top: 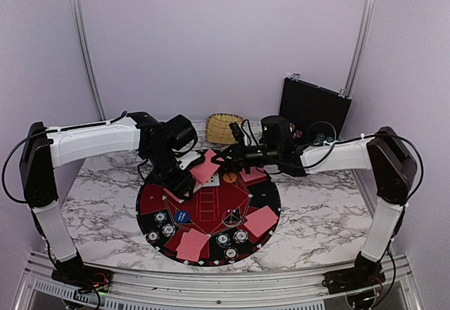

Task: Distribute texas hold em gaming equipment
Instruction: Pick up the poker card from the face-down deck piles, then flop the poker card in the community card area.

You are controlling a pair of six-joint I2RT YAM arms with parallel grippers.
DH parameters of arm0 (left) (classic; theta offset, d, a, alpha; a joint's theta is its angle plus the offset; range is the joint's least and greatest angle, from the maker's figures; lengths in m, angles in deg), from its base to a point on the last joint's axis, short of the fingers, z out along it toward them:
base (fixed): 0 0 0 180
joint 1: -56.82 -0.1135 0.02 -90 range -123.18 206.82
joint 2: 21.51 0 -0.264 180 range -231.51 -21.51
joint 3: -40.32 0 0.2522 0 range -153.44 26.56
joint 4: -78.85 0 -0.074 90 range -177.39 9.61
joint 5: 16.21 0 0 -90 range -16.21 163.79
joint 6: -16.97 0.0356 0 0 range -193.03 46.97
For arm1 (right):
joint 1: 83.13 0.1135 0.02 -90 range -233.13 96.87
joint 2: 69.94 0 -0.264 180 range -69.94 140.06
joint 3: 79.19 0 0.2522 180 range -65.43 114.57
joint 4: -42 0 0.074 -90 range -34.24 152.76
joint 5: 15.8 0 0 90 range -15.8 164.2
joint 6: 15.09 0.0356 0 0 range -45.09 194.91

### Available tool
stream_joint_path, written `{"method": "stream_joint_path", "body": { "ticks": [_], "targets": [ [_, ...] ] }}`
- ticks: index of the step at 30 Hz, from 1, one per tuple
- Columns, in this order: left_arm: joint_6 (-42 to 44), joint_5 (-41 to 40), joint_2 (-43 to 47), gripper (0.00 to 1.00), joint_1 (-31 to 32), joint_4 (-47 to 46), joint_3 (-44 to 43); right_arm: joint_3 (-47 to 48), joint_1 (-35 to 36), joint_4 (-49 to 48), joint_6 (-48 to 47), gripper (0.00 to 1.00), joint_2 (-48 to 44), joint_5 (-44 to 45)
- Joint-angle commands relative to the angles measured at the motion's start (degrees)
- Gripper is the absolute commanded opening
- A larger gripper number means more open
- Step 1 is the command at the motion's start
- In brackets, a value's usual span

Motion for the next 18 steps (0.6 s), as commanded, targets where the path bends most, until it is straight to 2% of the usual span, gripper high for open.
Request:
{"method": "stream_joint_path", "body": {
  "ticks": [1,6,10,18],
  "targets": [
    [0.24,1.13,2.04,0.43,-1.15,-1.38,1.12,-0.64,-1.05,-1.52,0.78,0.00,-3.87,1.59],
    [-0.21,1.38,2.64,0.43,-2.55,-2.07,2.16,-1.28,-1.72,3.64,-2.08,0.00,-6.49,5.79],
    [-0.77,1.35,2.95,0.43,-4.28,-2.45,3.15,-0.47,-1.67,12.60,-7.35,0.00,-8.15,13.55],
    [-1.37,1.10,3.37,0.43,-7.30,-2.92,4.48,5.54,3.47,31.19,-18.09,0.00,-5.72,37.71]
  ]
}}
